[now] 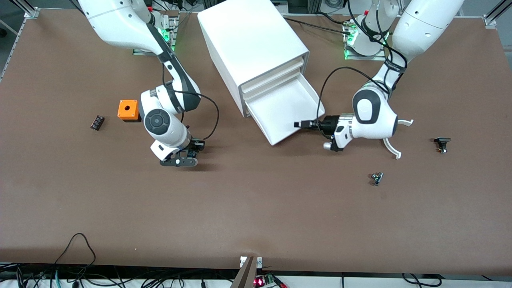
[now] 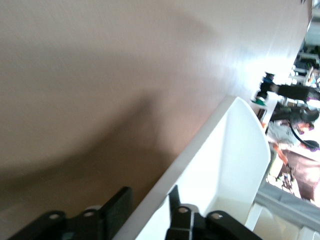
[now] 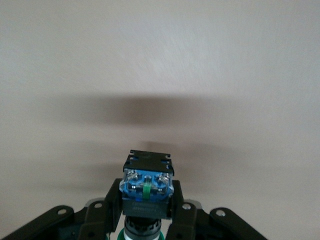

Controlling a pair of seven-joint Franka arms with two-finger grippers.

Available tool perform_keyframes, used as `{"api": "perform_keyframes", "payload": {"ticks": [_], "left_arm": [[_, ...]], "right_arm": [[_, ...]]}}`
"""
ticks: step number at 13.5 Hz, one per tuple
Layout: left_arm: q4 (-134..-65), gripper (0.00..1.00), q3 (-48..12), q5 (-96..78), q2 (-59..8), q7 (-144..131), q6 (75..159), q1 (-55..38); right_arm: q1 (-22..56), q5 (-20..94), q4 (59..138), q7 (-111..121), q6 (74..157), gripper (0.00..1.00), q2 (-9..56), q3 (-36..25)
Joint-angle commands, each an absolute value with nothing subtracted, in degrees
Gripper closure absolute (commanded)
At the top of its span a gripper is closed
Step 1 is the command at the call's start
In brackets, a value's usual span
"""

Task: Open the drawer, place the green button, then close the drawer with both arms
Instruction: 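Pull the white drawer open with the left gripper, then carry the button over the open drawer while the left gripper withdraws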

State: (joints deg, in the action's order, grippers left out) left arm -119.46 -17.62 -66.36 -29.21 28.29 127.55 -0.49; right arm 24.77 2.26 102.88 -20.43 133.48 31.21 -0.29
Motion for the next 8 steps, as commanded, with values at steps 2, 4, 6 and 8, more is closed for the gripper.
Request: {"api": "perform_keyframes", "payload": {"ticks": [2,4,6,8], "left_arm": [[-118.8,0.00,-17.1,-60.9,-22.0,26.5,129.7,2.3],[-115.9,0.00,-16.5,-51.6,-18.0,26.5,129.8,6.0],[-113.7,0.00,-16.1,-45.6,-14.2,26.5,129.7,7.8],[-113.1,0.00,-12.2,-36.3,-8.7,26.4,127.7,8.8]], "right_arm": [[24.9,2.5,101.6,-12.0,131.8,0.68,25.9,-0.2],[24.9,2.5,97.9,-5.7,130.5,0.68,25.7,1.9],[25.0,2.7,94.6,0.2,130.2,0.68,25.7,4.2],[25.0,2.8,93.0,5.2,130.3,0.68,25.7,6.2]]}}
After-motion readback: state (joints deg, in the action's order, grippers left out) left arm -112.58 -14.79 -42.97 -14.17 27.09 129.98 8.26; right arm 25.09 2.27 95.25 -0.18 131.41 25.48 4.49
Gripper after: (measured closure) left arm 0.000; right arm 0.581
